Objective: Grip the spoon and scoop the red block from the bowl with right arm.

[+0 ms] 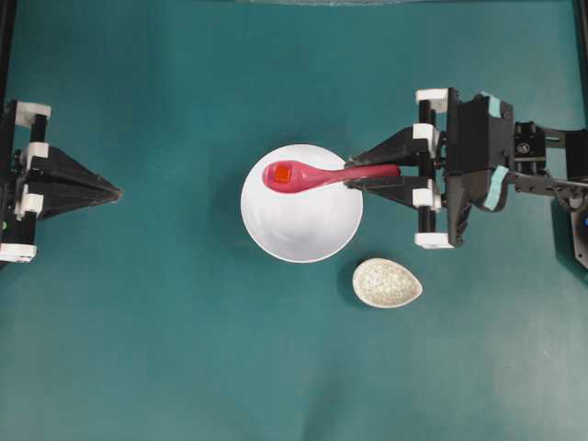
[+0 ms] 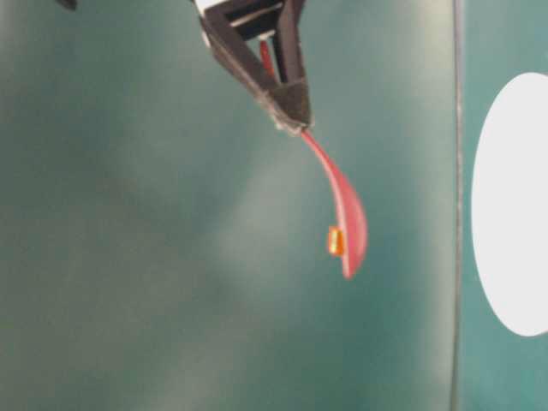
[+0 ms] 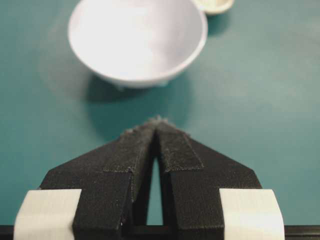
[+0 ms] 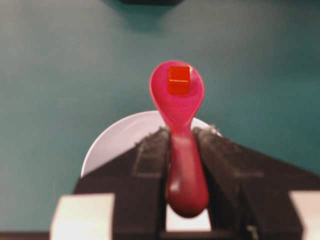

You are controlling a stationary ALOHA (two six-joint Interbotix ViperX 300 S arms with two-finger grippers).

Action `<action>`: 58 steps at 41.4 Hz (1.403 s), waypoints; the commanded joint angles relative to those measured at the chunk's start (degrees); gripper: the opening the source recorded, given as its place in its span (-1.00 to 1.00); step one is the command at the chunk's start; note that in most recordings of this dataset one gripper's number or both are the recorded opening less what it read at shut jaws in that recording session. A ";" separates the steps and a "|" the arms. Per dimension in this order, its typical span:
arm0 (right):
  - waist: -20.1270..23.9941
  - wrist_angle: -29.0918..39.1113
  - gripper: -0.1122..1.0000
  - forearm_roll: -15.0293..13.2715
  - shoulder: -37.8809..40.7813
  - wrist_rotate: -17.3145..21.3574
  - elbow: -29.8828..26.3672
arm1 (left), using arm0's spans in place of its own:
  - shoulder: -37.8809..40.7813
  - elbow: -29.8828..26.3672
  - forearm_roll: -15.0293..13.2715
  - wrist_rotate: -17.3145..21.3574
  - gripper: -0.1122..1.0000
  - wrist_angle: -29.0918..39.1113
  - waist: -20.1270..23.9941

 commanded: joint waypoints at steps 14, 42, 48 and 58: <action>0.88 -0.26 -0.36 2.11 -3.08 0.18 0.18 | 0.09 -1.14 0.09 -0.09 -0.79 -0.62 -0.18; 0.88 -0.26 -0.36 2.20 -3.34 2.90 0.26 | 0.18 -1.23 0.18 -0.18 -0.79 -0.62 -0.18; 0.88 -0.35 -0.36 2.20 -3.34 2.90 0.35 | 0.18 -1.23 0.18 -0.18 -0.79 -0.62 -0.18; 0.88 -0.26 -0.36 2.20 -3.34 2.90 0.26 | 0.18 -1.23 0.09 -0.18 -0.79 -1.14 -0.18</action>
